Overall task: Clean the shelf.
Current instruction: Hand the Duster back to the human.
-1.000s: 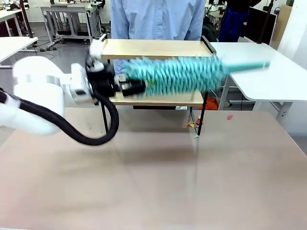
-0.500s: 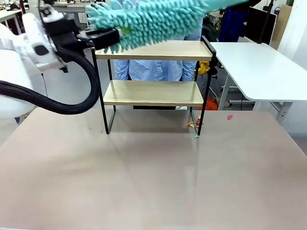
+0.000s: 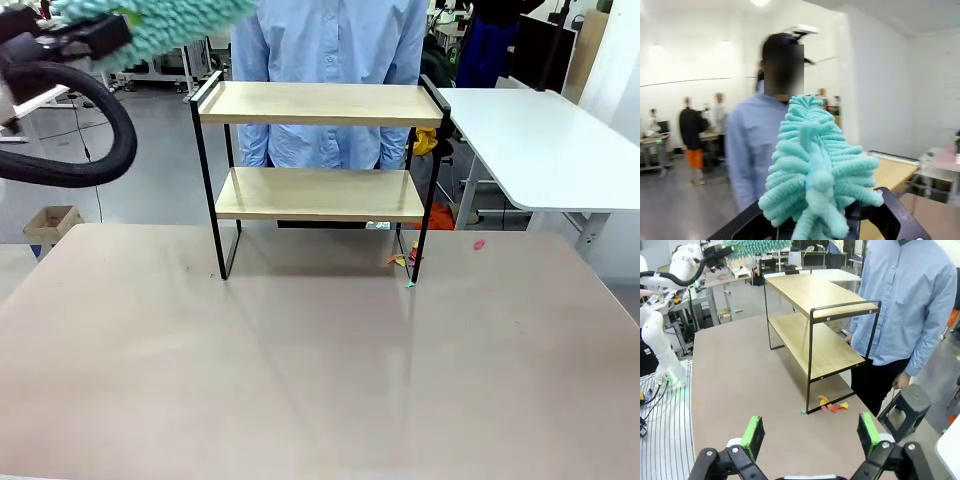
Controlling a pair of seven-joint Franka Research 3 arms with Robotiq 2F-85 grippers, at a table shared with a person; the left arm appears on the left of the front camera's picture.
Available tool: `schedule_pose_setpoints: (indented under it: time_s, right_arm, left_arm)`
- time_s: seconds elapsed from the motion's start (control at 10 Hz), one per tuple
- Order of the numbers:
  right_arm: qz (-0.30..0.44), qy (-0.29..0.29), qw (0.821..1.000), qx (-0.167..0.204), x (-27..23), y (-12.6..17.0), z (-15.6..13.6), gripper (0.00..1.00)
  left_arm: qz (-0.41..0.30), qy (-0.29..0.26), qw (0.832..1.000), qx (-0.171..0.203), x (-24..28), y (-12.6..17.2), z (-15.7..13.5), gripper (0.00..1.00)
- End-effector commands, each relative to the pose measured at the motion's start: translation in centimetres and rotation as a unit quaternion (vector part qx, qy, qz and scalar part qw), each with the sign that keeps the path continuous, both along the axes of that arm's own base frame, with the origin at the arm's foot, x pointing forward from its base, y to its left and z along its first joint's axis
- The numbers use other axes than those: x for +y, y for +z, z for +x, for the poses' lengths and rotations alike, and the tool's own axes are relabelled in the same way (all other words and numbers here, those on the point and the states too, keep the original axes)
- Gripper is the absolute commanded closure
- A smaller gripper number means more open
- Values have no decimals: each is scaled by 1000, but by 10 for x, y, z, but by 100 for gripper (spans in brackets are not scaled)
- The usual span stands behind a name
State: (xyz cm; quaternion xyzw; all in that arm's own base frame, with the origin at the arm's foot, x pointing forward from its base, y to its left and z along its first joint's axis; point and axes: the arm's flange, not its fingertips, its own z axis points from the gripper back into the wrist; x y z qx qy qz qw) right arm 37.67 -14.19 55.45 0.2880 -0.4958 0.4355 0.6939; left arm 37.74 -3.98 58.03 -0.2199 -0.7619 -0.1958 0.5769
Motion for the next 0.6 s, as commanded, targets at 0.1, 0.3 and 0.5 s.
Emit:
schedule_pose_setpoints:
  time_s: [0.1, 0.3, 0.5]
  right_arm:
    - [2, 3, 1000, -4, -1, 2, 1, 0]
    - [2, 3, 1000, -4, -1, 2, 1, 0]
    - [2, 3, 1000, -4, -1, 2, 1, 0]
  left_arm:
    - [18, 133, 991, 3, 12, -31, 3, 83]
    - [26, 192, 980, 33, 34, -67, 6, 83]
    - [16, 228, 972, 56, 53, -112, -2, 83]
